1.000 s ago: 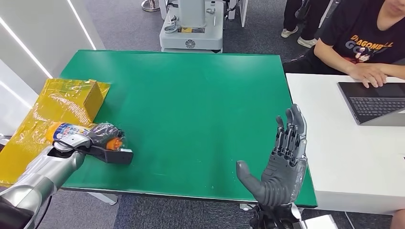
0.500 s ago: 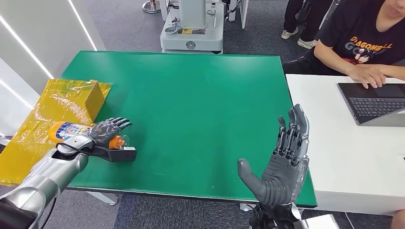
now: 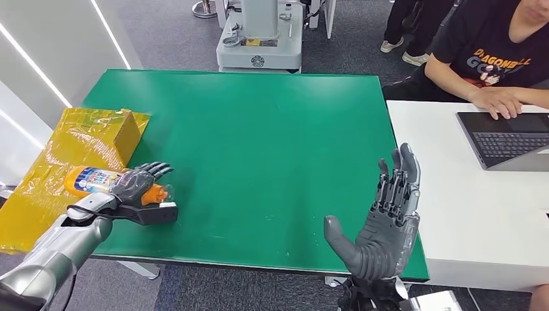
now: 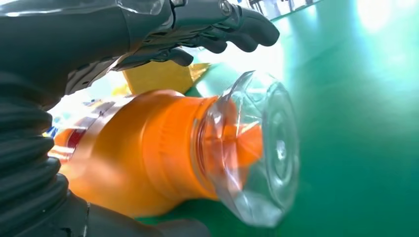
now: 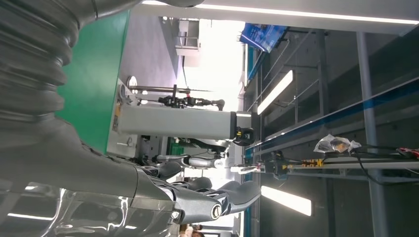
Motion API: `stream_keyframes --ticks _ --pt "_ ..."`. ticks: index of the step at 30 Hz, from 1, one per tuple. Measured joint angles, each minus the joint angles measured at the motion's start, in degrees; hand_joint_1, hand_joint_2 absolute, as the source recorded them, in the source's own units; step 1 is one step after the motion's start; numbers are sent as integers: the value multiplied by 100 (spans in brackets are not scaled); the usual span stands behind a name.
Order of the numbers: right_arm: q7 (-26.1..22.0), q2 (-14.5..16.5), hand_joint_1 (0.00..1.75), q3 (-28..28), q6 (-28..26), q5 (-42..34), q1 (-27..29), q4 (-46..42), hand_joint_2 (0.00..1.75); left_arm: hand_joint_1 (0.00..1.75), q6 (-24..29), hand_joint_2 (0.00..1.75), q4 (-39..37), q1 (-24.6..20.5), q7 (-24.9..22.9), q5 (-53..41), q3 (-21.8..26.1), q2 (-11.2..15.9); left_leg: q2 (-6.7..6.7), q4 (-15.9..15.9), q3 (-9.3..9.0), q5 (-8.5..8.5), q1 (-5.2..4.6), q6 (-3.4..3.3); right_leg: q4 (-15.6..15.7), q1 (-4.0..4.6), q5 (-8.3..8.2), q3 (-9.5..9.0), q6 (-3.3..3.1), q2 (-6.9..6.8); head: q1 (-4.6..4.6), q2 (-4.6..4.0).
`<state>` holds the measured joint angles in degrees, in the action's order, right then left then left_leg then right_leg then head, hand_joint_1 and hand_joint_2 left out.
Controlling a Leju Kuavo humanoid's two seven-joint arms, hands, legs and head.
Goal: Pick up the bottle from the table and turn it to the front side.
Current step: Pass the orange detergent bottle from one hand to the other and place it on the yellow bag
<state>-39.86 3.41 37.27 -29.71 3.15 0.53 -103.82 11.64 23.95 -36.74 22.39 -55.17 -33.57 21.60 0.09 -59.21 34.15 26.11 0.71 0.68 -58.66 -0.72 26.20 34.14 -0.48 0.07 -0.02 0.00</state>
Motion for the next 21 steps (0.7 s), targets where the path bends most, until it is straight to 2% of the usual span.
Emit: stream_keyframes --ticks 11,16,21 --pt "-1 0 0 -10 62 30 58 -5 175 0 -747 175 764 293 703 461 328 233 0 -1 15 -1 0 2 1 0 0 15 0 0 0 0" --pt "-2 0 0 -32 123 89 141 -47 175 0 -1167 175 1486 493 1026 1185 407 388 0 -1 18 -1 0 2 2 0 0 18 0 1 1 0" --pt "-3 -1 0 -60 92 124 206 -99 175 0 -1213 175 2320 752 1243 1703 514 457 -1 -1 21 -1 0 2 3 0 0 20 0 -1 1 0"
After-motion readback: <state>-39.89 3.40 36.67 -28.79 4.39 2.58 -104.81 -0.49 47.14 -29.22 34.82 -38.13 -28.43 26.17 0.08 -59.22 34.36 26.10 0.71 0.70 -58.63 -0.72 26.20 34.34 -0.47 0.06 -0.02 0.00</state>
